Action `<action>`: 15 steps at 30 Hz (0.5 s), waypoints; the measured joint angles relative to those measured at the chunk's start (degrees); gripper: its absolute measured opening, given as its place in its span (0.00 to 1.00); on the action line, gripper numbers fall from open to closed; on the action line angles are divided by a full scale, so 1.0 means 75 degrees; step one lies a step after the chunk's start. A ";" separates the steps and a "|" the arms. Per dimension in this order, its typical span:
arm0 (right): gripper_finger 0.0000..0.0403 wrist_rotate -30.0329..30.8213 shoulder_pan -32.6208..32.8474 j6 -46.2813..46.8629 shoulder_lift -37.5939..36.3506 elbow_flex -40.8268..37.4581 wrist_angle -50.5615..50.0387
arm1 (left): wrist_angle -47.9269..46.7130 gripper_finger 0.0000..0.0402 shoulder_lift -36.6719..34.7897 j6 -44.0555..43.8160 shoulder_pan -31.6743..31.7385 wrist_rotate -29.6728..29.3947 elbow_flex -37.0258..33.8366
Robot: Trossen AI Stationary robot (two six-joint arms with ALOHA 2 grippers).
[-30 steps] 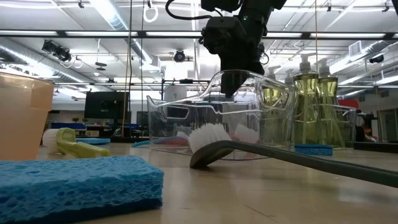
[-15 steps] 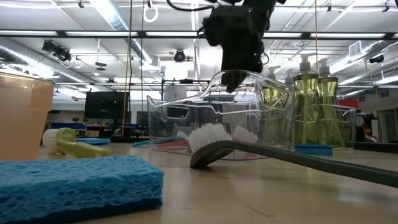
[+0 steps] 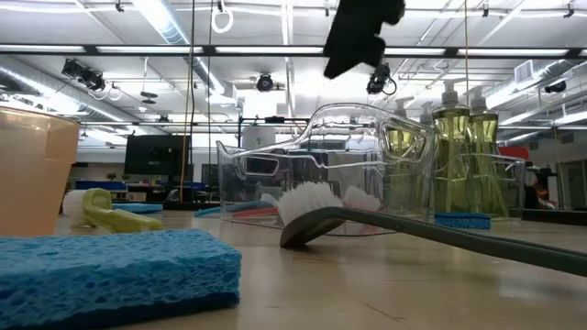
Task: Pick & Place Kitchen Sink Supplies
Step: Put the gray dish brush into the bottom transparent bin
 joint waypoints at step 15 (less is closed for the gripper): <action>0.42 0.0000 0.1672 -0.0287 -0.0014 0.0000 0.1014 | -0.0002 0.07 0.0000 0.0001 -0.0001 0.0002 0.0000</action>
